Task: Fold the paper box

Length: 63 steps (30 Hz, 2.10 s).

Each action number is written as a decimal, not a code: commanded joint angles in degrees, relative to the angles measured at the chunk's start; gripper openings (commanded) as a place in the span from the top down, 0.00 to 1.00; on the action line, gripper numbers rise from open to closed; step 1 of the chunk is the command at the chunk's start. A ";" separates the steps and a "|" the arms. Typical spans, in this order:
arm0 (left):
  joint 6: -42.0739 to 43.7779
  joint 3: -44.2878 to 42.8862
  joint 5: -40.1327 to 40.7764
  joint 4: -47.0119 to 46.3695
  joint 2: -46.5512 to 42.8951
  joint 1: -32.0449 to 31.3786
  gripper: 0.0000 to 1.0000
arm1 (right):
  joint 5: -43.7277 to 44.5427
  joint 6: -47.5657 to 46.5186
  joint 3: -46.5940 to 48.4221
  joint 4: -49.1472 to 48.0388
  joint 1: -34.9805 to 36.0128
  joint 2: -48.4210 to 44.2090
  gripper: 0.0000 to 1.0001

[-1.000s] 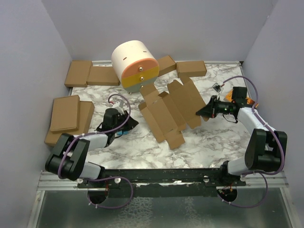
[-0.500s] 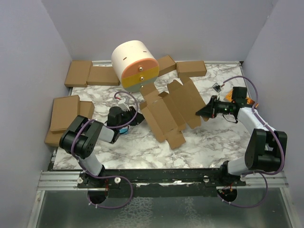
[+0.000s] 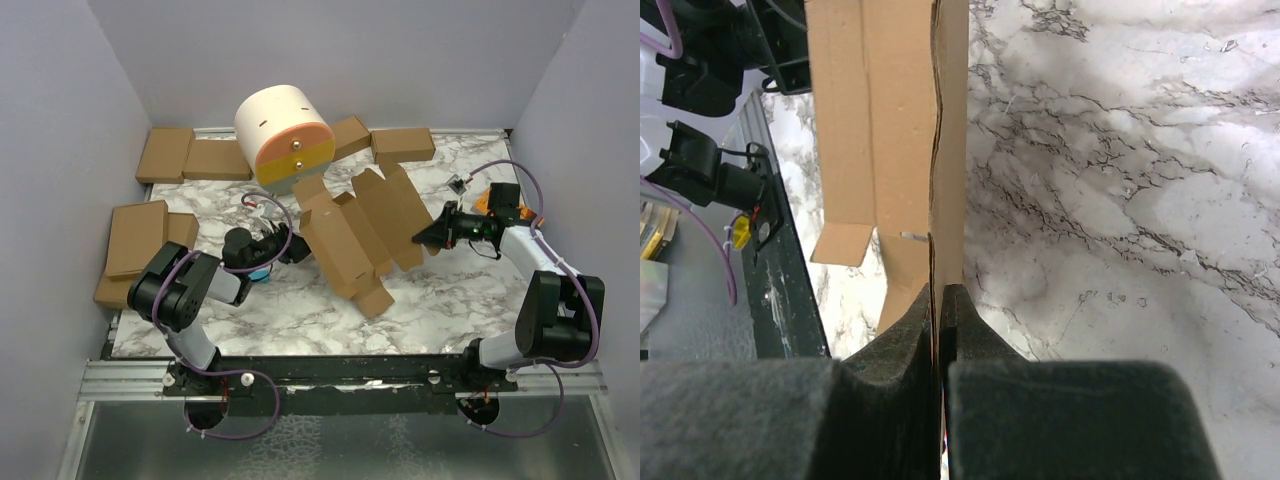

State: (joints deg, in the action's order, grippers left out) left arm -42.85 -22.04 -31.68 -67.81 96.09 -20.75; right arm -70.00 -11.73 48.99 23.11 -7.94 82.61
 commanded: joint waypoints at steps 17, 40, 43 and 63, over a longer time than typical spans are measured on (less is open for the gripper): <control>-8.52 0.52 -9.61 -7.40 2.78 1.91 0.44 | 0.77 -0.40 0.56 0.12 -0.23 0.60 0.99; -11.39 4.25 -12.85 -13.59 1.54 1.78 0.40 | 0.93 -0.02 0.41 0.05 -0.23 1.71 0.99; -14.08 3.66 -12.47 -18.86 6.39 1.52 0.39 | 0.20 -0.29 0.39 0.22 -0.23 1.75 0.99; -21.83 3.50 -12.31 -34.06 12.28 0.30 0.32 | 2.06 -0.75 0.58 0.82 -0.14 3.14 0.99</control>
State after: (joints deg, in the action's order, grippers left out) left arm -62.89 -17.91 -43.53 -87.44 108.42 -19.66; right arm -68.23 -11.35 48.99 23.22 -7.94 85.19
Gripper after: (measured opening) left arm 0.674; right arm 0.017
